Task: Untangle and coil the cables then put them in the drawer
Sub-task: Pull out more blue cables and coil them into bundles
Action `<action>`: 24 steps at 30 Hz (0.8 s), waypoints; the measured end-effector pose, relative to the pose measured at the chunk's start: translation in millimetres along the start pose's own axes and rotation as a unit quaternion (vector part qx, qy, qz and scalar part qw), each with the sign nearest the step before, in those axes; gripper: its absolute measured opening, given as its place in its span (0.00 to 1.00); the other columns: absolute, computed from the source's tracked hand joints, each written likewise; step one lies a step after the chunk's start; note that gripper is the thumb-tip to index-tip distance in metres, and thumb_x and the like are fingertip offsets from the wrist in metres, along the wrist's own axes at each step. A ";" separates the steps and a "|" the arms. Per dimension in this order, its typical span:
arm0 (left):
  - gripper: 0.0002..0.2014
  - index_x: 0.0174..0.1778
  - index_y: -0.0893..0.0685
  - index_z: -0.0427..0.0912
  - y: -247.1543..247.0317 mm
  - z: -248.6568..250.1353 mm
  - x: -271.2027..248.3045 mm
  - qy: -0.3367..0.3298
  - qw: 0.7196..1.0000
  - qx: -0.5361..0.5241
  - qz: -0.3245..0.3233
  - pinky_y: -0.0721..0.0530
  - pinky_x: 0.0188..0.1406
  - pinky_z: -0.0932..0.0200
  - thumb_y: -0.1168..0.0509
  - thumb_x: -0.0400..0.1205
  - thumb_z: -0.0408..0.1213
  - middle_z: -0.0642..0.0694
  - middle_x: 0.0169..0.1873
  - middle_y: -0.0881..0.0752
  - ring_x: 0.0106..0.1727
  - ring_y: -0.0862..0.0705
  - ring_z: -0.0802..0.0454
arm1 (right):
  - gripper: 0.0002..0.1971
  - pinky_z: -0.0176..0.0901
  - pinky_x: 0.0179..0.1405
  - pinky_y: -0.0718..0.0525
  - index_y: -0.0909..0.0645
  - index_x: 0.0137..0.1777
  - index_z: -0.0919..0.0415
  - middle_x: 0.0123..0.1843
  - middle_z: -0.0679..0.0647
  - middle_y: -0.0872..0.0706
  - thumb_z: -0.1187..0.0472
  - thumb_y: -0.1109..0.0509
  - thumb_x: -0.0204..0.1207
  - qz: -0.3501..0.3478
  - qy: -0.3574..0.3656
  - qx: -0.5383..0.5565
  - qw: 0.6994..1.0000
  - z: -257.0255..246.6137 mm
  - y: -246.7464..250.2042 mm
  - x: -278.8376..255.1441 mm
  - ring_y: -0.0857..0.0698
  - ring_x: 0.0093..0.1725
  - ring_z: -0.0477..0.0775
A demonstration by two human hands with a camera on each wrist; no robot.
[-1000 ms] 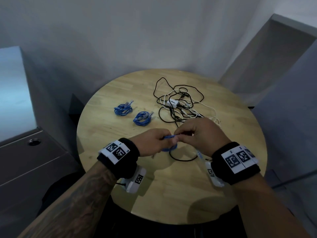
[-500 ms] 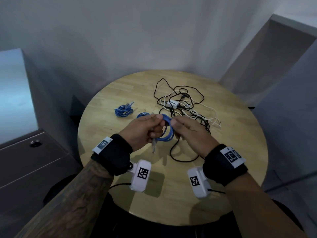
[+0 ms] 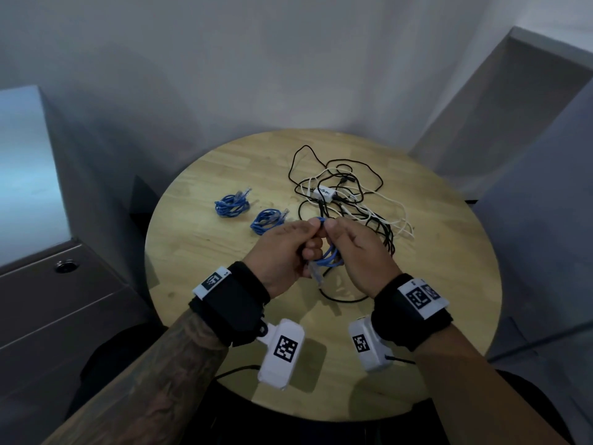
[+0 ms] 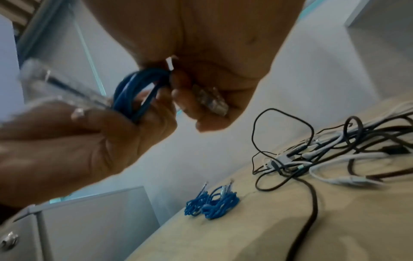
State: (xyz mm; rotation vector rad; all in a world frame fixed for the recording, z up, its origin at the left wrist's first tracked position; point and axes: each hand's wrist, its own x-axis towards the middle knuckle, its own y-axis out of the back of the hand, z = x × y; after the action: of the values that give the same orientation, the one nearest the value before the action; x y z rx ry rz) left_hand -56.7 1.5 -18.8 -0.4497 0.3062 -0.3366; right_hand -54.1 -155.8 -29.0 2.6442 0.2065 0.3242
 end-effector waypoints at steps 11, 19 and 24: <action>0.09 0.45 0.23 0.44 0.9 -5.2 0.6 -0.047 0.998 0.025 0.045 0.44 0.24 0.61 0.44 0.90 0.39 0.53 0.27 0.35 0.26 0.37 0.58 | 0.20 0.44 0.32 0.28 0.22 0.36 0.49 0.30 0.47 0.25 0.45 0.45 0.88 0.077 0.051 -0.025 0.995 -5.9 -7.6 2.0 0.27 0.30 0.47; 0.09 0.47 0.25 0.40 9.7 9.2 3.0 -0.074 0.988 0.130 0.045 0.37 0.19 0.68 0.47 0.90 0.35 0.52 0.25 0.35 0.23 0.38 0.60 | 0.09 0.38 0.51 0.18 0.11 0.55 0.54 0.52 0.51 0.11 0.66 0.29 0.81 0.044 0.003 -0.016 0.999 17.1 8.3 5.7 0.13 0.51 0.49; 0.04 0.54 0.27 0.37 8.5 5.0 3.7 -0.074 0.969 0.234 0.011 0.36 0.21 0.68 0.46 0.90 0.33 0.50 0.27 0.34 0.25 0.38 0.58 | 0.08 0.43 0.42 0.15 0.11 0.55 0.62 0.41 0.51 0.08 0.70 0.31 0.81 0.054 -0.109 0.178 0.976 7.5 8.1 8.3 0.12 0.38 0.47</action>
State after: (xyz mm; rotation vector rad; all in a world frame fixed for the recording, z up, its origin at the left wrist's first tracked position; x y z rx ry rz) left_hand -49.4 9.2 -19.4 -0.0054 0.0784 -0.3383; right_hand -43.4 -164.5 -30.1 3.0254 0.0510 0.0285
